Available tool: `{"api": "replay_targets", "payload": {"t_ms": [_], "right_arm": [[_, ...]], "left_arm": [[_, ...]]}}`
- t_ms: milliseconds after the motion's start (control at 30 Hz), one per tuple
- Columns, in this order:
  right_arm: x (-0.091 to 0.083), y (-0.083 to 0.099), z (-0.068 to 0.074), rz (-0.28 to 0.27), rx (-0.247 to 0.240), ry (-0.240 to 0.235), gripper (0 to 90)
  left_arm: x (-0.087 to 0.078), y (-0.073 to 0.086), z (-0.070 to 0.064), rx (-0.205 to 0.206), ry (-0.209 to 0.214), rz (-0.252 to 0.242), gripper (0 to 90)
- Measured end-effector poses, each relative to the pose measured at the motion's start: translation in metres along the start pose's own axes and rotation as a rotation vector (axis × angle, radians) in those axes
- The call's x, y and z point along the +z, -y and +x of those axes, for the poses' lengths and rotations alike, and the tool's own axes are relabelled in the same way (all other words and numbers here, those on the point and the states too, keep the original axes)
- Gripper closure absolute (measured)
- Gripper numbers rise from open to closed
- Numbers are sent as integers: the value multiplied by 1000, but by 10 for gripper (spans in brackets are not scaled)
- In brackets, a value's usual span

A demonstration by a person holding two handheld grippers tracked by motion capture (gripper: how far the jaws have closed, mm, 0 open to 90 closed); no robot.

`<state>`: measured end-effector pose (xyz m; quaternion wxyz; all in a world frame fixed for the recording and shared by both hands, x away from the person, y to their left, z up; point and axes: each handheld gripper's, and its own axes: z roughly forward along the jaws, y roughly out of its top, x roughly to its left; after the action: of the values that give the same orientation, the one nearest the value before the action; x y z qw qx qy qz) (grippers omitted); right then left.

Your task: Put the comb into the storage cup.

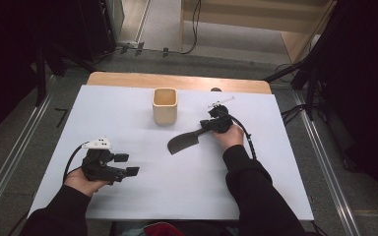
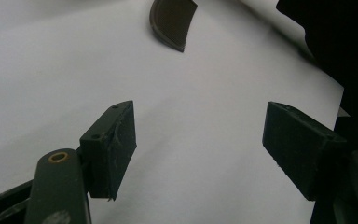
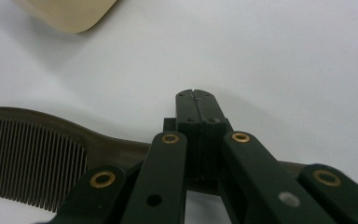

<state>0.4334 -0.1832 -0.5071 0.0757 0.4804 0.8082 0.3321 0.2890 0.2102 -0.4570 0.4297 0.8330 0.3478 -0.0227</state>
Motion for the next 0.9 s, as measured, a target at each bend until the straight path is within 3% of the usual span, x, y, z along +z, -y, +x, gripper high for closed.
{"api": "replay_targets", "payload": {"t_ms": [167,567,900], "right_arm": [[-4,7,3,1,5,-1,877],[-16,30,13,-56,4,16,877],[-26,45,20,-34,-16,25,877]], "left_arm": [[0,0,-1,1,0,0,261],[0,0,-1,1,-3,0,261],[1,0,-1,2,-2,1,261]]}}
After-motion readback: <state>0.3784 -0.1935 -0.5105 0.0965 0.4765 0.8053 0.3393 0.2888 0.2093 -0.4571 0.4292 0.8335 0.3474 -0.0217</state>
